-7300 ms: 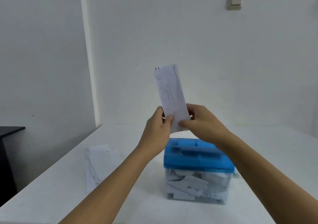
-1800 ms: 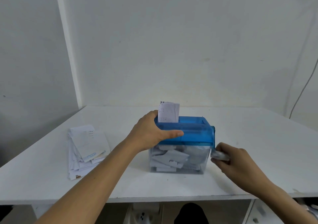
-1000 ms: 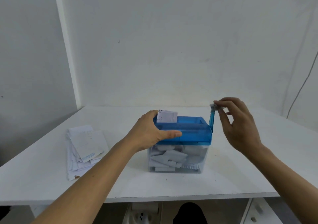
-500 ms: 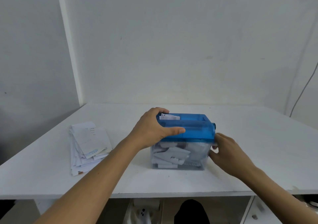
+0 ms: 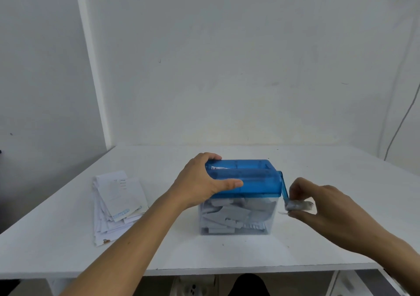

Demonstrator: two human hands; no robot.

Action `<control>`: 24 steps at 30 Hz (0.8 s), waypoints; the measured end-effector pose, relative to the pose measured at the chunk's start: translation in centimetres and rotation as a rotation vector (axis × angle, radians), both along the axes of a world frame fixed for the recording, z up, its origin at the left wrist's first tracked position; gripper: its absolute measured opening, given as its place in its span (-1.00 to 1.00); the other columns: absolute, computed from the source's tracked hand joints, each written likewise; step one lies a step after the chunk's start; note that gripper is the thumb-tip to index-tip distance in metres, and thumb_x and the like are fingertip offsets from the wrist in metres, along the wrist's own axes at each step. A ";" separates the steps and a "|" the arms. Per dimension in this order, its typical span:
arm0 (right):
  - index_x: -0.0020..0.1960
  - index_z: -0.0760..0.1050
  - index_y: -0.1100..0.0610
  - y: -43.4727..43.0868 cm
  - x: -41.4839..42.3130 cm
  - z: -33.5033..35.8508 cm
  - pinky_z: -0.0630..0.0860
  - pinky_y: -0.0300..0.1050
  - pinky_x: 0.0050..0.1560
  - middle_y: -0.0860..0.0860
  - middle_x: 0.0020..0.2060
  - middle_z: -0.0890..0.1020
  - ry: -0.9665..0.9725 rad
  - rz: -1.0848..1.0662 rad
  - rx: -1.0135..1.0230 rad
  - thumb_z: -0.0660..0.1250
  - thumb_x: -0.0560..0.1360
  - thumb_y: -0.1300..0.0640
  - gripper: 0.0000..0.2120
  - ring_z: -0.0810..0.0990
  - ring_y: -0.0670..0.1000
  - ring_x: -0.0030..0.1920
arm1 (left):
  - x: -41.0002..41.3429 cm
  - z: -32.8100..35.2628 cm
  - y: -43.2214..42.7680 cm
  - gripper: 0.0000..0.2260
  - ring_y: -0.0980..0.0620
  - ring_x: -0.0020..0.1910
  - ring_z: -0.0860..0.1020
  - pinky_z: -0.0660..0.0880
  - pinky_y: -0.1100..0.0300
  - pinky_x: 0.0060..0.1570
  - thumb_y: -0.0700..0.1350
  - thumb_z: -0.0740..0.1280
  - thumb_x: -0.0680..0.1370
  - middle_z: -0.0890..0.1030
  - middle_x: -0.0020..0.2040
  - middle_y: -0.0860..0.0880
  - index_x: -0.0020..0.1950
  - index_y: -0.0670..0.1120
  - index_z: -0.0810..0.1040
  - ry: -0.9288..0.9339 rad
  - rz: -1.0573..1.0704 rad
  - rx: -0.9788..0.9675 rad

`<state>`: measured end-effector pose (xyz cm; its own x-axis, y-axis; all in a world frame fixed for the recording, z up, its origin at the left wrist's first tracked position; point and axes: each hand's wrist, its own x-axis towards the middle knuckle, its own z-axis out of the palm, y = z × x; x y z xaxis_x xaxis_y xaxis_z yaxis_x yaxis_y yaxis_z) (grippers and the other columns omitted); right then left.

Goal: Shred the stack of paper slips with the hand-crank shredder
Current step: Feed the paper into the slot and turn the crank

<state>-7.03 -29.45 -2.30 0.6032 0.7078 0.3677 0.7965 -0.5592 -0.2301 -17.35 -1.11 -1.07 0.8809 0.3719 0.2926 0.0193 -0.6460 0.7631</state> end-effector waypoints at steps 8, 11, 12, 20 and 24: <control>-0.11 0.51 -0.22 0.6 1.5 -0.9 0.56 -0.22 -0.15 -0.32 -0.01 0.55 0.008 0.086 0.256 0.36 0.34 -0.29 -0.79 0.56 -0.15 0.01 | 0.2 -0.2 0.4 -0.18 0.19 0.20 0.48 0.53 0.14 0.22 0.42 0.55 0.18 0.45 0.24 0.23 0.35 0.16 0.41 -0.006 0.038 0.012; -0.13 0.52 -0.21 0.4 1.4 -1.0 0.53 -0.23 -0.17 -0.31 -0.02 0.56 0.001 0.091 0.270 0.38 0.34 -0.26 -0.81 0.57 -0.14 0.01 | 0.5 -0.3 0.2 -0.16 0.19 0.19 0.49 0.53 0.13 0.22 0.44 0.53 0.15 0.46 0.24 0.22 0.34 0.16 0.41 -0.011 0.039 0.022; -0.13 0.52 -0.21 0.4 1.4 -1.0 0.52 -0.24 -0.19 -0.32 -0.02 0.56 -0.006 0.093 0.261 0.38 0.34 -0.26 -0.82 0.57 -0.14 0.01 | 0.5 -0.3 0.1 -0.14 0.19 0.19 0.49 0.53 0.13 0.22 0.46 0.52 0.13 0.46 0.24 0.22 0.34 0.16 0.41 -0.011 0.041 0.026; 0.03 0.53 -0.24 -0.1 1.3 -0.5 0.55 -0.26 -0.11 -0.34 0.00 0.54 -0.111 0.186 0.259 0.37 0.48 -0.18 -0.86 0.58 -0.13 0.01 | -0.3 0.4 0.7 -0.10 0.18 0.22 0.47 0.49 0.20 0.21 0.46 0.49 0.11 0.46 0.26 0.20 0.37 0.13 0.41 0.015 0.022 0.023; 0.10 0.56 -0.07 0.8 1.4 2.1 0.44 -0.50 0.05 -0.33 0.03 0.55 -0.152 0.164 0.447 0.35 0.50 -0.07 -0.81 0.55 -0.24 0.07 | 0.1 0.5 0.5 -0.19 0.17 0.22 0.47 0.51 0.13 0.24 0.40 0.57 0.17 0.45 0.26 0.19 0.33 0.17 0.42 0.048 0.007 0.043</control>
